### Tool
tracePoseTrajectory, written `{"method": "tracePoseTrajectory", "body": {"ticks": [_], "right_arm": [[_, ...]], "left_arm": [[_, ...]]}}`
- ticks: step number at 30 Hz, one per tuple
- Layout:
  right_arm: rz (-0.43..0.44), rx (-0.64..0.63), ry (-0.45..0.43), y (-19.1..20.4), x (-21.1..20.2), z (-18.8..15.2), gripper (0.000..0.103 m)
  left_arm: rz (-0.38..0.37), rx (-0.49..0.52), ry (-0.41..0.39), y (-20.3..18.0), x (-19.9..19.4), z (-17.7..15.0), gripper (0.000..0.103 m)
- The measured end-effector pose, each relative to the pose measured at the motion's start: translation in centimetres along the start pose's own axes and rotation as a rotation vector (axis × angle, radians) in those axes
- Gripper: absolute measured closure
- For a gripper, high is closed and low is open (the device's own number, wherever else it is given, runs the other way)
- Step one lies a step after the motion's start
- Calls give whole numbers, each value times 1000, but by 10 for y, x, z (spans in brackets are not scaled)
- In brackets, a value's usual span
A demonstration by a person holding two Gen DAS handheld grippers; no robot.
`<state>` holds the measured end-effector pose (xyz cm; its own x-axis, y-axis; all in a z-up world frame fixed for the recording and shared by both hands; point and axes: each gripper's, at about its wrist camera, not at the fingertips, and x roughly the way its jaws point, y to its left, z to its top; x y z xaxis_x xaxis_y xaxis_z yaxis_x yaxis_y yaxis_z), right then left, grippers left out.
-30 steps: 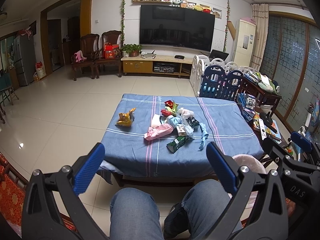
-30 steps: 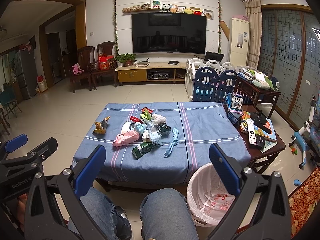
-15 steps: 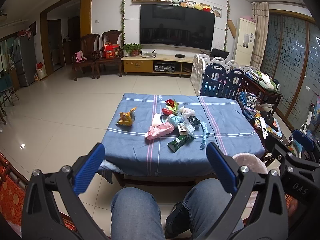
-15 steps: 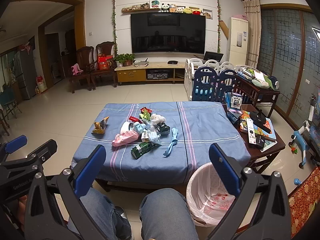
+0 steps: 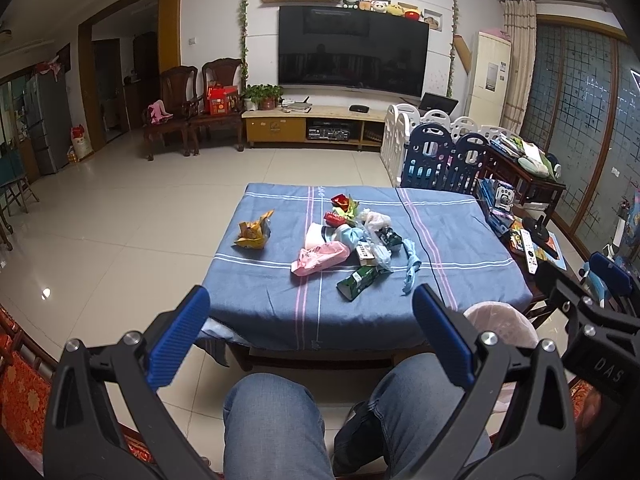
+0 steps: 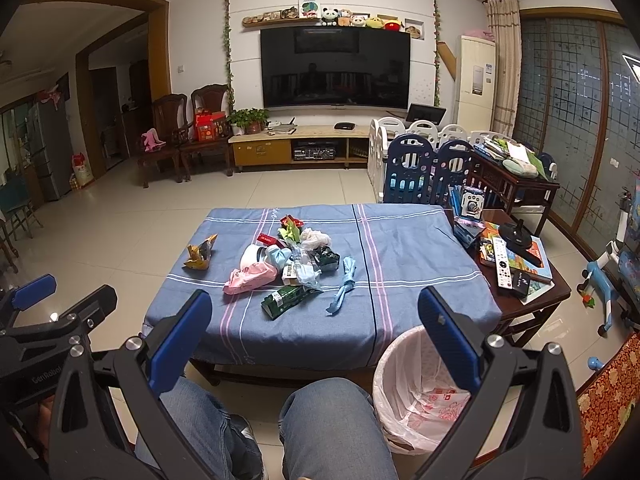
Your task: Collect trash
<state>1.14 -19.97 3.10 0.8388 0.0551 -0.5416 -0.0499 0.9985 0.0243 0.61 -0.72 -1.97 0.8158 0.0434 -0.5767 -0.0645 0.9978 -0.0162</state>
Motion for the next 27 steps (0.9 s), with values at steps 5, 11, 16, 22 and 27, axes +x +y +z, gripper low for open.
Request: {"method": "tracePoseTrajectory", "body": {"ticks": [5,11,16,22,27], "right_arm": [[-7,16,-28,-8,3,0,3],[66,10,-136,-20,15,-8,3],[43,-1,-117,-27,44,-19,3],[53,44,20,-41,109,-42,3],[63,54,96,-41,155,-62,3]], "left_arm": [[-128,73,-143,1,-7,-14,3],[-130,74,-134,12,12,-26,3],[-123,15,-111,22,42,-40,3],[-104,12,74,20,102,-37,3],[-99,-15,112,24,146,-45,3]]}}
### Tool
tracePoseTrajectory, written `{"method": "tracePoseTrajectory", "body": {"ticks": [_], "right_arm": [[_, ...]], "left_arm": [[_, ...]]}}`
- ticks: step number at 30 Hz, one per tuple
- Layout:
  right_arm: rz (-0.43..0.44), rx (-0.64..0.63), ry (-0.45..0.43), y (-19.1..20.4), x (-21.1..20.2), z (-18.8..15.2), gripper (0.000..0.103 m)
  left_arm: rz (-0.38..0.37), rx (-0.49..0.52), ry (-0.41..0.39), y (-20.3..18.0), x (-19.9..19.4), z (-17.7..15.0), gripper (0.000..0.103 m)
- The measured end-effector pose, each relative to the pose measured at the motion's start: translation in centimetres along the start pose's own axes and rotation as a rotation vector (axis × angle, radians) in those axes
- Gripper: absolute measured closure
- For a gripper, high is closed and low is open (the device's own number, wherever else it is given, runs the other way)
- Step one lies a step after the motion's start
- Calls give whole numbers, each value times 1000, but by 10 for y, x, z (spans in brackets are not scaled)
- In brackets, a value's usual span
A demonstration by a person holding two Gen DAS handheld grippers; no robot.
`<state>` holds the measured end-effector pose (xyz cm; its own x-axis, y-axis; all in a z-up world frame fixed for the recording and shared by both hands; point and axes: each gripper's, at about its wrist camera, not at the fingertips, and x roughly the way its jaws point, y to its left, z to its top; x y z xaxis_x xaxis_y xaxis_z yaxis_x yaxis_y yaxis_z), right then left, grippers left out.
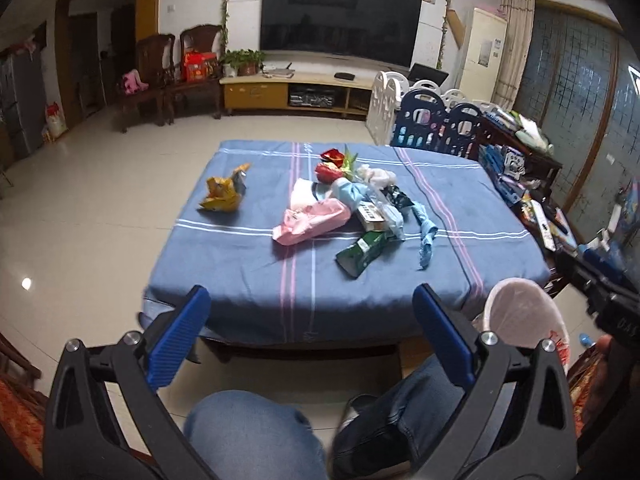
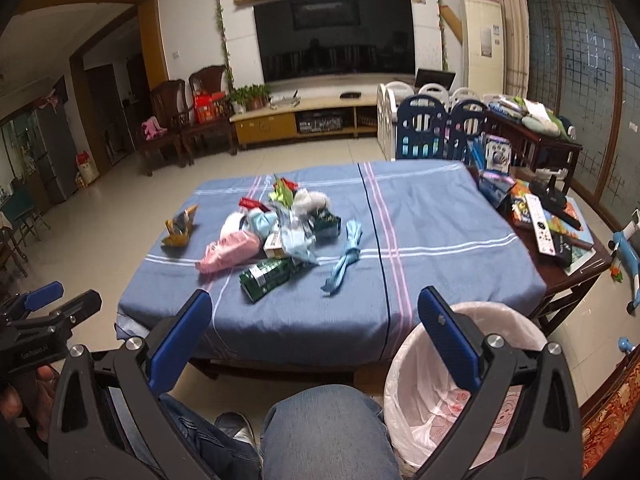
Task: Collect trash
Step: 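Grasp the yellow snack bag with the left gripper while the right gripper grasps the blue cloth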
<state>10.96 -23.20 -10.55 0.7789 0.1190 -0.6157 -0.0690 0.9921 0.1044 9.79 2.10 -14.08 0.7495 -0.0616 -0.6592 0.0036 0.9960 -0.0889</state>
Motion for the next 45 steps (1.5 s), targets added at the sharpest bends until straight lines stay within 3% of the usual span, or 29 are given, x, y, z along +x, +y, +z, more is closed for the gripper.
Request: {"method": "tracePoseTrajectory", "body": {"ticks": [4,11,19,22,24,26,27,28,29,32,35,37,40,43,45], "right_arm": [[17,3,46,1,37,-6,3],[30,17,116,-1,99,-4,3],[24,47,197,-15,175,14,3],[-28,60,232,-25,213,22,3],[-46,67,252,-30,232,24,3],[-66,68,275,-34,254,26,4],[-77,71,288,-36,266,27,5],[-78,82,303,-38,276,27,8],[-75,91,314,-39,282,27,12],[-67,103,335,-38,303,27,28],[-106,63,350,-34,325,26,49],[-132,70,380,-37,339,22,53],[-145,85,374,-46,349,18,80],[-62,144,359,-53,336,19,80],[-35,148,297,-49,312,23,80]], "left_arm": [[-1,-10,35,12,40,-1,3],[143,-7,52,55,129,35,3],[226,122,122,91,269,90,3],[264,152,185,100,317,102,5],[255,153,230,104,346,108,15],[217,139,262,108,364,111,38],[207,130,286,109,374,112,46],[214,133,279,109,377,112,49],[220,135,261,109,376,113,68],[158,77,237,110,362,115,76],[96,48,155,100,317,110,77],[39,18,94,90,278,103,77],[-36,-30,19,74,225,89,76],[-86,-82,-8,61,191,75,77],[-98,-86,-22,51,171,66,77]]}}
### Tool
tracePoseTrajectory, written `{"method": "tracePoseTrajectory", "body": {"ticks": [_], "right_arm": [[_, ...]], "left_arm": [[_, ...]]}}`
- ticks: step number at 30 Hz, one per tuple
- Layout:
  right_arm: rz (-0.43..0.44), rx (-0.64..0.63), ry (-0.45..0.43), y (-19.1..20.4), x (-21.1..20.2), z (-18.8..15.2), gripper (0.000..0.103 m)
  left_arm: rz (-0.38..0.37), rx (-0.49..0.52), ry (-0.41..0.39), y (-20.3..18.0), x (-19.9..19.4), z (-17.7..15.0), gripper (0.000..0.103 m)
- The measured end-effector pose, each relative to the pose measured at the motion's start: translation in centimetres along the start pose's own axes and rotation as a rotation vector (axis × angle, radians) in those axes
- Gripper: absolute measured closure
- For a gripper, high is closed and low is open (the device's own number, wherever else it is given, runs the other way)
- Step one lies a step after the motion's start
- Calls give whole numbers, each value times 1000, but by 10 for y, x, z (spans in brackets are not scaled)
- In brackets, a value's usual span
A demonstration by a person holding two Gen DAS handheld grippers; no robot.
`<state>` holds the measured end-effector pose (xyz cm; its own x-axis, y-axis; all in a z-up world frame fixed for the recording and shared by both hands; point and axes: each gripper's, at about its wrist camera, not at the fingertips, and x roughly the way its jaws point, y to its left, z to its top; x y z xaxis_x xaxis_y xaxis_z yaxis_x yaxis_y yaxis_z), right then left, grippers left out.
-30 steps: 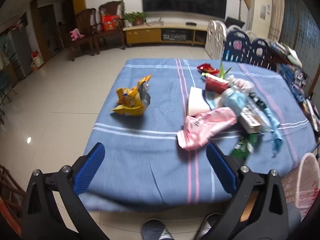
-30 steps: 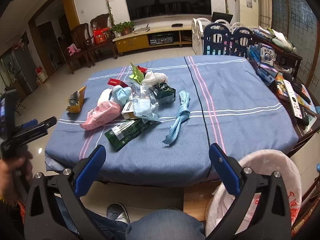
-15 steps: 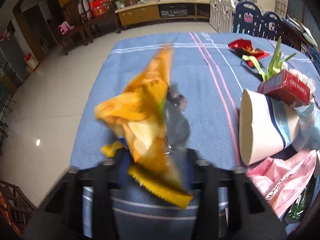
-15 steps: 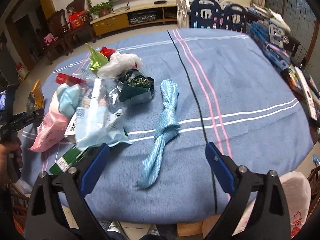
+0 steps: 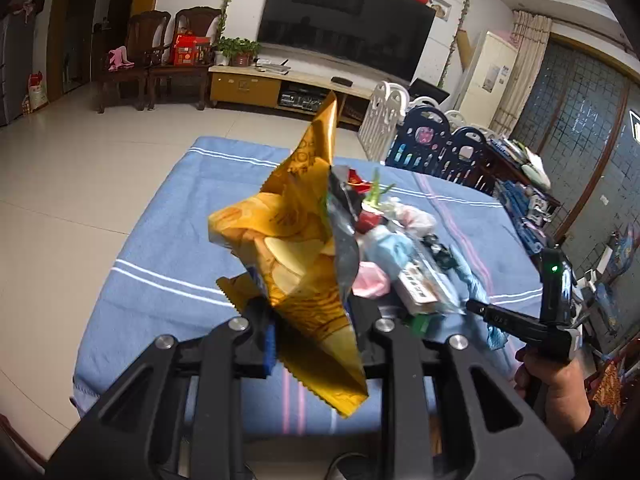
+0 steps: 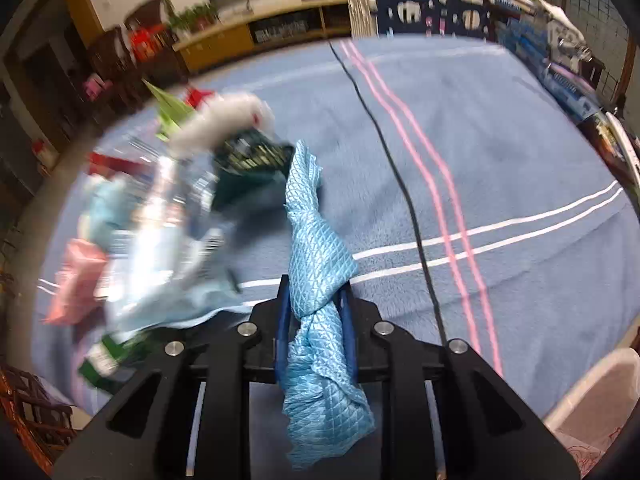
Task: Collect trash
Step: 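Grasp the yellow snack bag with the left gripper while the right gripper grasps the blue cloth, then carry the blue cloth to the wastebasket and open the right gripper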
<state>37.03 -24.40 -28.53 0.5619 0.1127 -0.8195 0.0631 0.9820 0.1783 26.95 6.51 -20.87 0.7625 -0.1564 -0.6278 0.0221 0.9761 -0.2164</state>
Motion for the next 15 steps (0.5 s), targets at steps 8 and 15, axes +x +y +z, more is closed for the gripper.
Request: {"method": "tracePoseTrajectory", "body": {"ticks": [8,15], "right_arm": [[106,-9,-204,17,-148,-29,80],[142,-131,-282,47,-249,-67,80]], "left_arm": [[-25,7,-41,-39,-72,-14,76],[-7,62,-74,-77,-141,-28,76]]}}
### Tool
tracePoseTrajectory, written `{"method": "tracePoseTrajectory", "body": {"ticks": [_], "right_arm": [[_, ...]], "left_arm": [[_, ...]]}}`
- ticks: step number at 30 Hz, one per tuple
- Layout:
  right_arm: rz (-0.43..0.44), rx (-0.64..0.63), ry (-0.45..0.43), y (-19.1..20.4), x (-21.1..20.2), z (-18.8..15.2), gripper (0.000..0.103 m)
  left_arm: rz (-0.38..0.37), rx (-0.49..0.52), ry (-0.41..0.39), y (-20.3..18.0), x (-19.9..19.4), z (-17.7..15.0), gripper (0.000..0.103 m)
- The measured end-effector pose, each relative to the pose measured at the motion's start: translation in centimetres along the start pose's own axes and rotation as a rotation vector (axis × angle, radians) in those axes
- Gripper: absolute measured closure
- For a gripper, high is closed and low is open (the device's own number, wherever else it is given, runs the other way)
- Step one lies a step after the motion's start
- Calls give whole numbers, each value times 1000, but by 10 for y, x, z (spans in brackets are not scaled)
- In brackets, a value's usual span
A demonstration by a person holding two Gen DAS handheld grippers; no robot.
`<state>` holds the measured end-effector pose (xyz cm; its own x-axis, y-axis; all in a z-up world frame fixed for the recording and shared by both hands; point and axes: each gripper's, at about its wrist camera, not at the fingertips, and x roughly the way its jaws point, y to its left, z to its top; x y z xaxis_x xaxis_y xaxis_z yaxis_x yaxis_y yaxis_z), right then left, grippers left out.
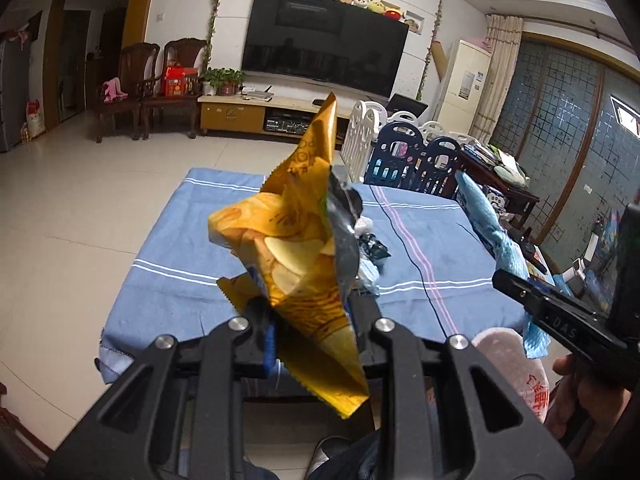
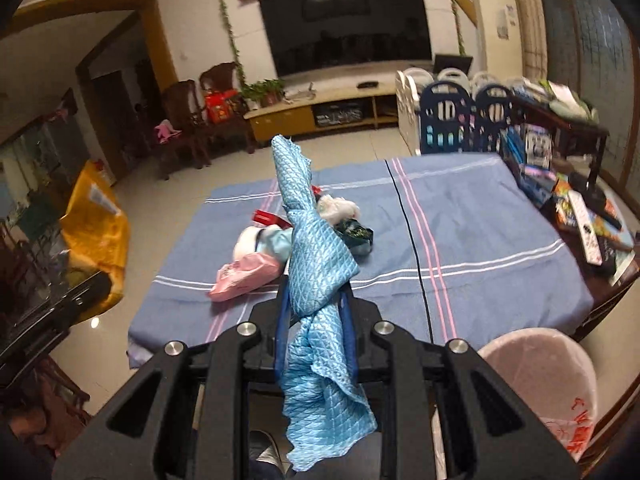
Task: Collect trash
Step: 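Carry the blue cloth to the wastebasket and open the right gripper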
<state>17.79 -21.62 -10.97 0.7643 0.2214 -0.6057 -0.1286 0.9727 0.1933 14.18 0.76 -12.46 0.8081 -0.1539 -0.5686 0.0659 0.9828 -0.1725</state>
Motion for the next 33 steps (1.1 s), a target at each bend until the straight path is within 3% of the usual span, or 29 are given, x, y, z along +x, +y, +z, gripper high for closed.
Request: {"method": "tracePoseTrajectory", "body": {"ticks": [4,13,33], "right_arm": [[12,-77,-53,28,-49,-12,80],[48,-123,-85,45,-106,-35,80],[55,-148,-102,49,-111,-30,80]], "left_arm": [[0,-18,-4,-7,-28,-8,75],[13,2,-43,-13,-68,-18,73],[19,30,-43,-11,-81,-22,73]]}}
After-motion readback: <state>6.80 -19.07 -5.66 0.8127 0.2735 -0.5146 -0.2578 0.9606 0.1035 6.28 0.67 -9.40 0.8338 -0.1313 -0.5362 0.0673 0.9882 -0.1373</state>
